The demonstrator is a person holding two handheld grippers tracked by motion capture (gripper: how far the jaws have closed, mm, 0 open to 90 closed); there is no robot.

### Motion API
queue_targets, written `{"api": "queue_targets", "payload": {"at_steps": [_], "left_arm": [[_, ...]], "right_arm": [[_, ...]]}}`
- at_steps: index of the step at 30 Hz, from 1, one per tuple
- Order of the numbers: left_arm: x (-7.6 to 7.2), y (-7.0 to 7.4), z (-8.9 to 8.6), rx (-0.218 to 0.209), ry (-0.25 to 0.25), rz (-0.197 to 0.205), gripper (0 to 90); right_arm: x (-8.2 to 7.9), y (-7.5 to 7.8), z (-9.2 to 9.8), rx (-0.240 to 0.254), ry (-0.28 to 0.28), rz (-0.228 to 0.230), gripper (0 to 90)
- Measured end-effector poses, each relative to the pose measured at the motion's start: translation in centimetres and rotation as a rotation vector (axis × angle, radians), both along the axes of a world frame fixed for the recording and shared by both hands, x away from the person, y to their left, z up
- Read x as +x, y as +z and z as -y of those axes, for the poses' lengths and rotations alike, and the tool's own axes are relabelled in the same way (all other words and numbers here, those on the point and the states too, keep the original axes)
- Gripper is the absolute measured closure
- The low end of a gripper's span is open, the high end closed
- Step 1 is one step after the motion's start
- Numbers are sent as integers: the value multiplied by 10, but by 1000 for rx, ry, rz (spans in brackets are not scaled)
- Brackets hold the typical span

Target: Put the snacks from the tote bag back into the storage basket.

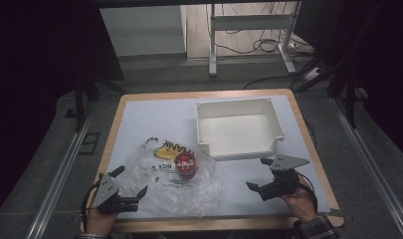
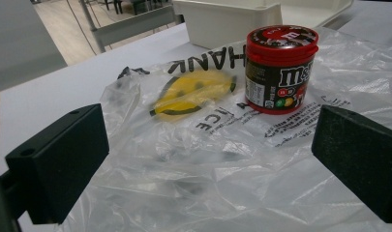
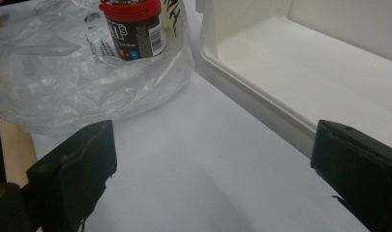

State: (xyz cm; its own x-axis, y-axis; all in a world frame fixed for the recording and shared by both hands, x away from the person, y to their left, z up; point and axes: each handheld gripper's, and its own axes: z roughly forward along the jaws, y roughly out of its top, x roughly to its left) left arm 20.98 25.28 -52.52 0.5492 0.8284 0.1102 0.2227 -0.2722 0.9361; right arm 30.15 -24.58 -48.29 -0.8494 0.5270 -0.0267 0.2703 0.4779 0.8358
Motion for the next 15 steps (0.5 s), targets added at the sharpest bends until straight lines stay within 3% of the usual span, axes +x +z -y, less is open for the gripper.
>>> {"api": "queue_targets", "payload": {"at_steps": [15], "left_arm": [[-1, 0, 0, 9, 3, 2, 0]], "right_arm": [[2, 2, -6, 19, 26, -33, 51]]}}
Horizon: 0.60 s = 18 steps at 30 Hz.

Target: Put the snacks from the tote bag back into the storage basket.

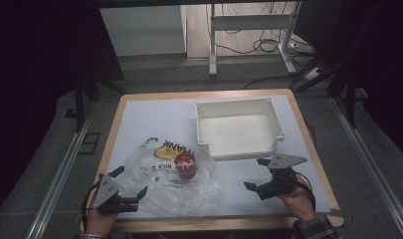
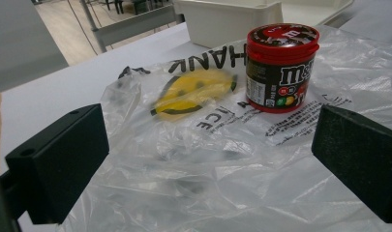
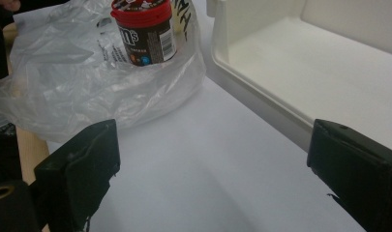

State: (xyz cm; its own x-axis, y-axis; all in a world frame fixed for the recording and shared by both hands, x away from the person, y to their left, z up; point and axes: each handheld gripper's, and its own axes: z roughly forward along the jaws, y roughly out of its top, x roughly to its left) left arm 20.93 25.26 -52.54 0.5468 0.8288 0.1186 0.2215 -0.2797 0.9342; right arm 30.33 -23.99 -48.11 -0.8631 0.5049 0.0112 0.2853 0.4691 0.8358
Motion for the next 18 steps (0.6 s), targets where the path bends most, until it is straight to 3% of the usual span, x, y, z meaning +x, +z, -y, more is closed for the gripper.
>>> {"api": "queue_targets", "payload": {"at_steps": [18], "left_arm": [[1, 0, 0, -11, -14, -17, 1]], "right_arm": [[5, -2, -13, -7, 44, 32, 49]]}}
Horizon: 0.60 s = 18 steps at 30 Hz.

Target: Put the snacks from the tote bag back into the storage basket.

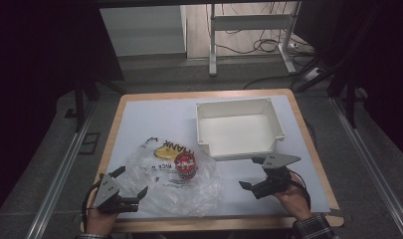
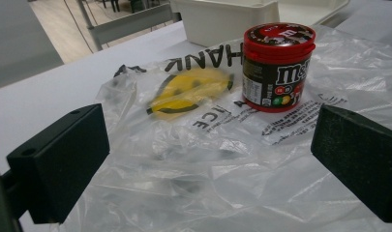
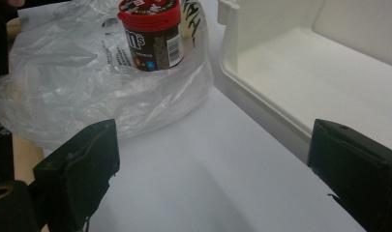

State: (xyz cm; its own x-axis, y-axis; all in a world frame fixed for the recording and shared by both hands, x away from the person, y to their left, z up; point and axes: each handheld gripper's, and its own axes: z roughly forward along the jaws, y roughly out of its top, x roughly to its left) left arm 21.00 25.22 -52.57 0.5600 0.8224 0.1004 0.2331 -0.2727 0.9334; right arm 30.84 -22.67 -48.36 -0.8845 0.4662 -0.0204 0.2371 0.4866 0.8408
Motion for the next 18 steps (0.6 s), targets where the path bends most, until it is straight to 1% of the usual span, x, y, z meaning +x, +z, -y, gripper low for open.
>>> {"api": "queue_targets", "payload": {"at_steps": [6, 10, 18], "left_arm": [[1, 1, -1, -21, -12, -22, 3], [1, 1, -1, -31, -18, -27, 5], [1, 2, 0, -42, -62, -41, 9]], "right_arm": [[0, 0, -7, 0, 22, 7, 49], [1, 0, -10, -6, 30, 12, 49], [3, 0, -16, -16, 46, 8, 48]]}}
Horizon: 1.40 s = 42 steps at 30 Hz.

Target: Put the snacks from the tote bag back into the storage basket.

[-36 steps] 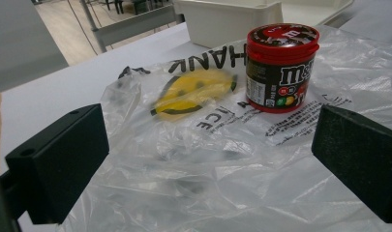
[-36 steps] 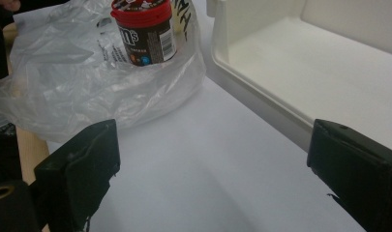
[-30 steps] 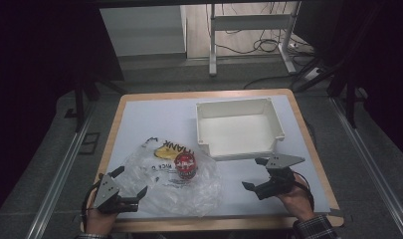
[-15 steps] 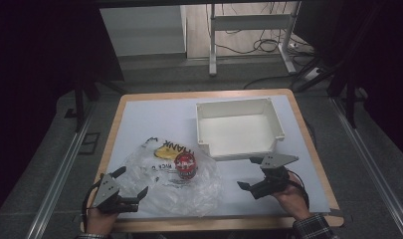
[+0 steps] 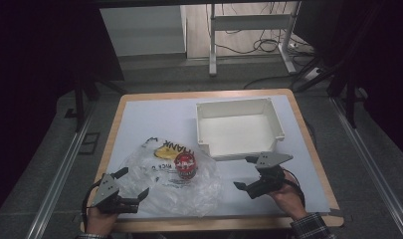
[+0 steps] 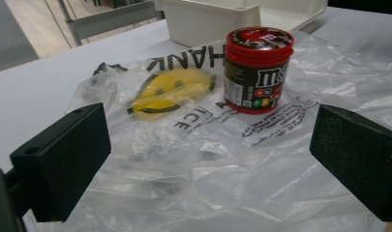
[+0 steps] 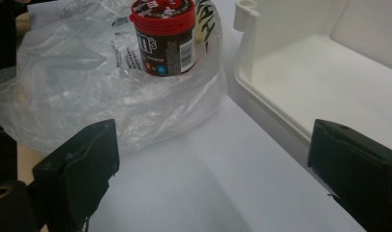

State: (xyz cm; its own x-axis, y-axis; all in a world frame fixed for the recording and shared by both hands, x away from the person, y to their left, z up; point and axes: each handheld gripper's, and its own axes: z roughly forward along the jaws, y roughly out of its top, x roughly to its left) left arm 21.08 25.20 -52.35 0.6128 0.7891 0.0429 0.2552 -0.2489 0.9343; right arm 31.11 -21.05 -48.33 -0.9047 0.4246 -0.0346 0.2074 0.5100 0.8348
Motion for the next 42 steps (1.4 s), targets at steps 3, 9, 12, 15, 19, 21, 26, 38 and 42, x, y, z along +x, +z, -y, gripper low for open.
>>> {"api": "queue_targets", "payload": {"at_steps": [3, 9, 12, 15, 19, 21, 26, 38, 42], "left_arm": [[0, 2, 0, -4, -23, -17, 10], [0, 3, 1, 8, -22, -11, 14], [-1, 5, 0, 8, -8, -18, 13], [0, 6, -1, 25, 11, -32, 13], [1, 6, -2, 21, 16, -35, 14], [1, 6, -2, 19, 18, -39, 16], [2, 7, -4, -10, 14, -47, 18], [0, 5, -5, -30, 4, -11, 24], [-1, 5, -3, -29, -14, 4, 21]], "right_arm": [[0, 0, -3, 0, 7, 0, 47], [2, 0, -7, 1, 9, -16, 45], [2, 0, -9, -6, 12, -10, 44], [3, 0, -11, -1, 16, -14, 44], [4, 1, -15, 1, 23, -14, 43], [4, 0, -18, -1, 36, -12, 43], [5, 1, -22, -1, 42, -8, 43], [11, 0, -34, 8, 75, -32, 42], [14, 0, -39, 15, 84, -54, 37]]}}
